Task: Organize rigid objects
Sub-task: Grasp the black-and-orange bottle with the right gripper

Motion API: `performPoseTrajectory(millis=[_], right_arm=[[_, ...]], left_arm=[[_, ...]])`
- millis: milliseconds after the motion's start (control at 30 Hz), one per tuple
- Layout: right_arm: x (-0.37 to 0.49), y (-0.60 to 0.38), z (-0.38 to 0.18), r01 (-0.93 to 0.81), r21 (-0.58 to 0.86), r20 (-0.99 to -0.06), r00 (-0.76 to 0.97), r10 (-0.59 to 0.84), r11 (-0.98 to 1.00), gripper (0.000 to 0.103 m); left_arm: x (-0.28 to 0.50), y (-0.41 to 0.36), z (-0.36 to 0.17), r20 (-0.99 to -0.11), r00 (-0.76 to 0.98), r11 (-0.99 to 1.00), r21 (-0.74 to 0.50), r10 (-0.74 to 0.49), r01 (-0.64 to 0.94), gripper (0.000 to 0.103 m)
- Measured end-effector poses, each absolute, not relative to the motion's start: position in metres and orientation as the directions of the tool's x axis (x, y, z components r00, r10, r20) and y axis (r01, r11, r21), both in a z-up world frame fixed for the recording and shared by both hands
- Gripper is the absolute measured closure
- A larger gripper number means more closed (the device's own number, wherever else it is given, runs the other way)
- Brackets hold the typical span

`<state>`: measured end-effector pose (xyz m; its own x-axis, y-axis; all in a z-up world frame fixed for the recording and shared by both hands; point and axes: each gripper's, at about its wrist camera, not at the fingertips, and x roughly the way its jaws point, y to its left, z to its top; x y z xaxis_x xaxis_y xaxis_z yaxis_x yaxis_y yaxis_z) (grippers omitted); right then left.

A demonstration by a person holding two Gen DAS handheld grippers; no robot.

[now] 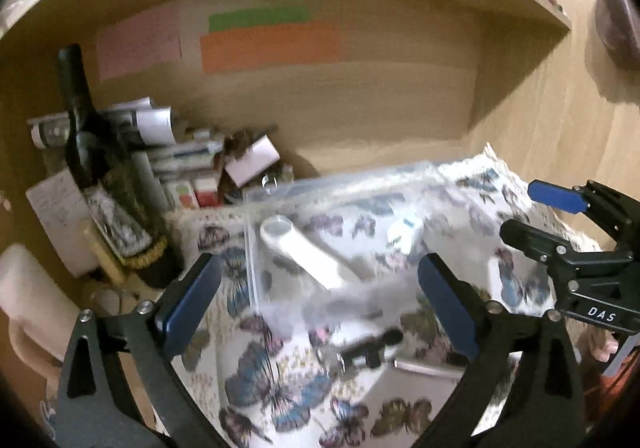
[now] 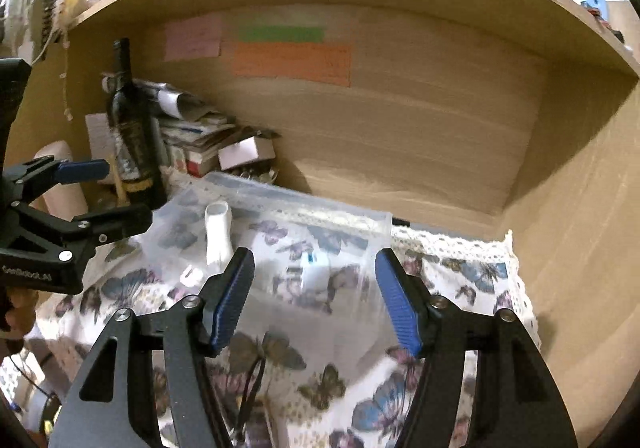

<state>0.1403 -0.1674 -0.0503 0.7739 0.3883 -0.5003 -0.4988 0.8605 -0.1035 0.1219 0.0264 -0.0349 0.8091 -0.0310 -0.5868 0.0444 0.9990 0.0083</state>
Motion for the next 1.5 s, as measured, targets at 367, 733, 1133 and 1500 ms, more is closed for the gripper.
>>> performPoseTrajectory(millis=[367, 733, 1133, 1500], right_arm=[[0.121, -0.192, -0.118, -0.487, -0.042, -0.642, 0.682, 0.350, 0.872, 0.044], [0.113, -0.199, -0.145, -0.541, 0.028, -0.714, 0.578, 0.396, 0.841, 0.046], [0.120, -0.187, -0.153, -0.600, 0.056, -0.737, 0.515, 0.438, 0.798, 0.063], [0.125, -0.205, -0.155, -0.528, 0.043, -0.732, 0.561, 0.386, 0.848, 0.082]], left_arm=[[0.110, 0.036, -0.104, -0.742, 0.668, 0.998, -0.017, -0.054, 0.062, 0.029], [0.137, 0.023, -0.127, -0.794, 0.595, 0.989, -0.057, -0.126, 0.134, 0.051], [0.157, 0.001, -0.138, -0.814, 0.560, 0.980, -0.051, -0.154, 0.195, 0.051], [0.151, 0.003, -0.137, -0.805, 0.572, 0.979, -0.051, -0.157, 0.196, 0.066]])
